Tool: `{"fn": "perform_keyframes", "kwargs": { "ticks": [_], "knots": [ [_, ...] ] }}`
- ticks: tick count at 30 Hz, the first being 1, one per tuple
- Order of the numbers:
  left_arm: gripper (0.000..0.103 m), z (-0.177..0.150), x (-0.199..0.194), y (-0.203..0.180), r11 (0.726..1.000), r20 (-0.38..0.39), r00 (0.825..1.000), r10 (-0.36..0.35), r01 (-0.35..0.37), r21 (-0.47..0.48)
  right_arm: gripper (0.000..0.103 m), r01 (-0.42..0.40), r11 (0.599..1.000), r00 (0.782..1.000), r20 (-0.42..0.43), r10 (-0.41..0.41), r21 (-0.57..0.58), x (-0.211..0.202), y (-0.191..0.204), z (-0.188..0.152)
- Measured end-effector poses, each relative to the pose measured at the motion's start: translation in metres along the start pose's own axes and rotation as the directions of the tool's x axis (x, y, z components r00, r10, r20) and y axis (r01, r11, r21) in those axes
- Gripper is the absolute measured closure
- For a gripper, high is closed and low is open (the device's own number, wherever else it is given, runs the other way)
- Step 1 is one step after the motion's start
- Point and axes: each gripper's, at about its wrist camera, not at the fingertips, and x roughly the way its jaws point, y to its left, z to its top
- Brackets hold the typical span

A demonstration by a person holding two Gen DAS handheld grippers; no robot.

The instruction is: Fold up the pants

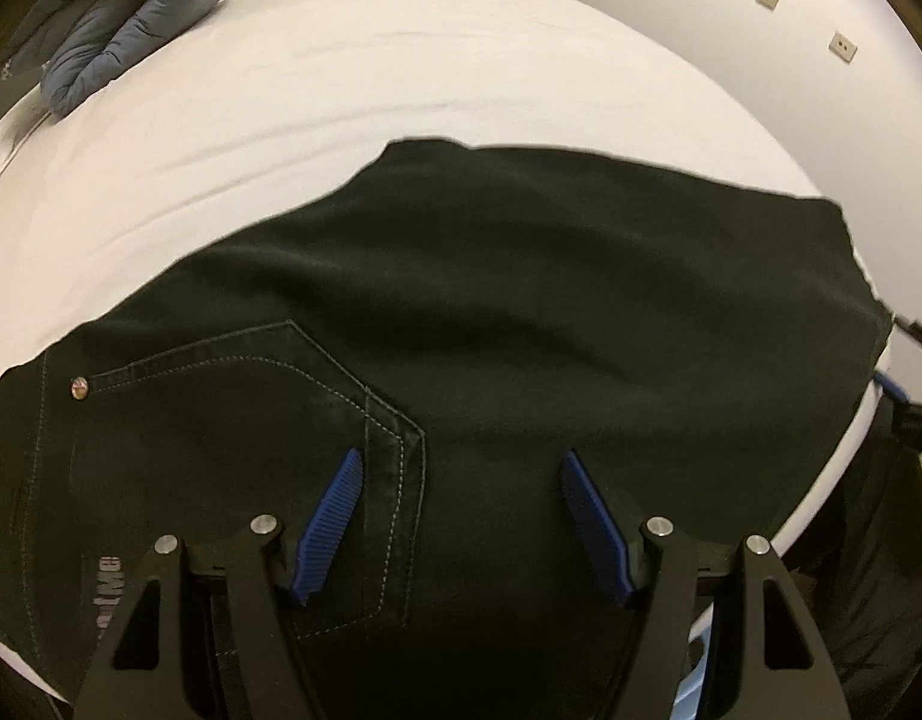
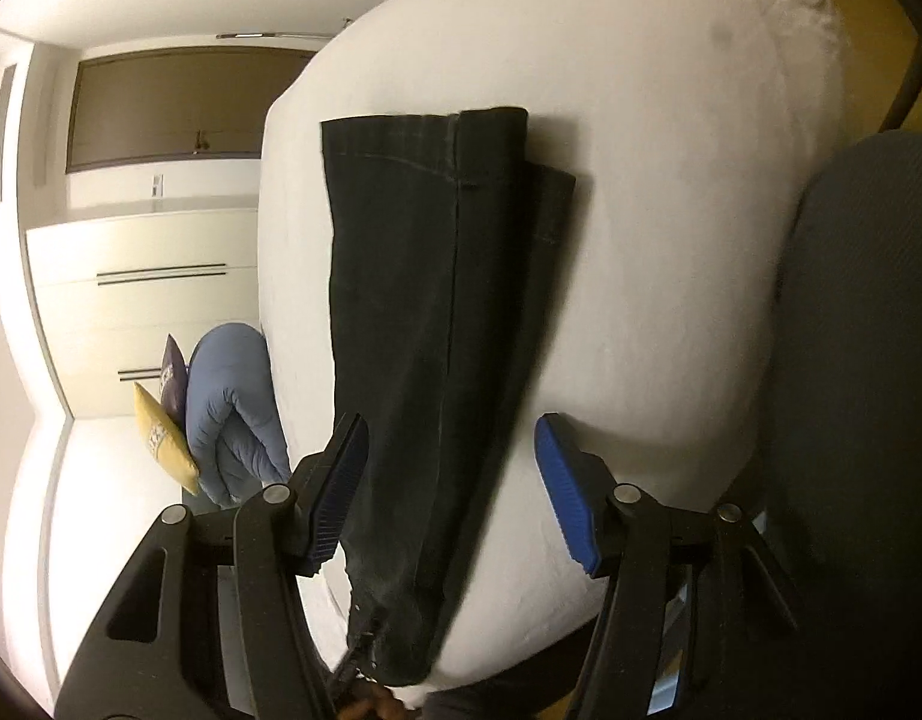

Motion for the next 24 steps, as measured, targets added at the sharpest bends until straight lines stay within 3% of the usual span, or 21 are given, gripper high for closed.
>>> {"fn": "perform_keyframes", "kwargs": {
  "ticks": [7,14,18,24],
  "knots": [
    [0.032,-0.004,0.001,-0.001,1.000,-0.010,1.000,0.005,-0.005,-0.015,0.061,-0.005,1.000,0.999,-0.040,0.004,-0.021,0.006,0.007,-0.001],
    [0.031,-0.007,0.008,-0.003,1.000,-0.018,1.000,-0.002,0.001,-0.018,0.061,0.122,0.991,0.992,-0.020,-0.124,-0.060,-0.018,0.012,-0.006],
    [0.031,-0.003,0.008,0.001,1.000,-0.021,1.000,-0.005,0.005,-0.018,0.061,0.020,0.999,1.000,-0.010,-0.020,-0.040,-0.017,0.011,-0.004],
    [0.031,-0.010,-0.002,0.026,1.000,-0.022,1.000,-0.009,0.008,-0.025,0.065,0.012,1.000,1.000,-0.027,-0.012,-0.015,-0.001,0.000,-0.005]
  ]
}}
